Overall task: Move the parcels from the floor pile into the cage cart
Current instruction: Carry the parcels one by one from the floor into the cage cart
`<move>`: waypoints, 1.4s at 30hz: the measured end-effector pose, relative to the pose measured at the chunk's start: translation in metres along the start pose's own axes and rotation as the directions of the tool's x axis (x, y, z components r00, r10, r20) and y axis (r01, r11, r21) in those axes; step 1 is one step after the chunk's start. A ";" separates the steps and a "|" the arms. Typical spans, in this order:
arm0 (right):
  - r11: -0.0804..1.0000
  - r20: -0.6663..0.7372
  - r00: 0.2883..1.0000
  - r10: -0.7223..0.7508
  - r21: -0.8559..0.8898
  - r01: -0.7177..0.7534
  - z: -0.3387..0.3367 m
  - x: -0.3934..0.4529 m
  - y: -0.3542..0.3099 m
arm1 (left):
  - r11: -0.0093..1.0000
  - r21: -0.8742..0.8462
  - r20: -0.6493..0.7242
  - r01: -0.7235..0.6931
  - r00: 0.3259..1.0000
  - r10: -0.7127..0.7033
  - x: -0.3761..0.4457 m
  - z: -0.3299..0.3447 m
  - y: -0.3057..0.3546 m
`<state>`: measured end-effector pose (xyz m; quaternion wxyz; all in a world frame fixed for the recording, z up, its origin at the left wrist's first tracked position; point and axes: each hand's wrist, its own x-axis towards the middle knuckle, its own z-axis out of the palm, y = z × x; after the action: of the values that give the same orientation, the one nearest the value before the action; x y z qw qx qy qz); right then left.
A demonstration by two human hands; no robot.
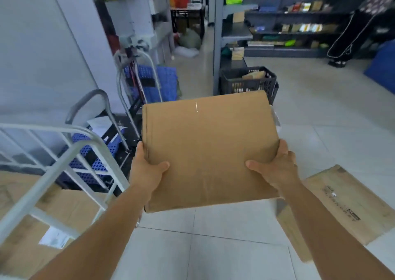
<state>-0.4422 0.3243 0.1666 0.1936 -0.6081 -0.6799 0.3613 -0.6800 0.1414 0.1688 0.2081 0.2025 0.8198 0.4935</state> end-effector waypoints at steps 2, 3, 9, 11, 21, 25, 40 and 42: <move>0.998 0.018 0.998 -0.062 0.004 0.062 0.002 0.007 -0.034 | 1.000 -0.023 -0.060 -0.018 0.998 0.017 0.003 -0.025 0.014; 0.996 0.030 0.995 -0.092 0.007 0.092 0.004 0.010 -0.050 | 0.999 -0.034 -0.093 -0.029 0.995 0.025 0.005 -0.037 0.020; 0.950 0.123 0.943 -0.308 0.092 0.299 0.027 0.001 -0.151 | 0.996 -0.071 -0.306 -0.058 0.951 0.033 0.002 -0.121 0.045; 0.926 0.152 0.915 -0.374 0.116 0.359 0.041 -0.009 -0.183 | 0.994 -0.076 -0.374 -0.077 0.926 0.043 -0.002 -0.152 0.049; 0.807 0.294 0.752 -0.590 0.230 0.544 0.162 -0.089 -0.335 | 0.986 -0.138 -0.638 -0.089 0.770 -0.020 -0.002 -0.327 0.008; 0.775 0.362 0.687 -0.630 0.239 0.585 0.219 -0.132 -0.395 | 0.977 -0.188 -0.692 -0.096 0.719 -0.062 0.006 -0.400 -0.026; 0.731 0.702 0.505 -0.502 0.032 0.682 0.443 -0.213 -0.475 | 0.897 -0.363 -0.705 0.251 0.556 -0.441 0.025 -0.514 -0.202; 0.738 0.752 0.488 -0.443 -0.003 0.674 0.475 -0.210 -0.470 | 0.866 -0.397 -0.685 0.305 0.529 -0.500 0.032 -0.508 -0.228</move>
<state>-1.0595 -0.0002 0.2296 -0.0695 -0.1832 -0.9063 0.3745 -1.0102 -0.3079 0.1770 -0.0311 -0.2491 0.7898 0.5597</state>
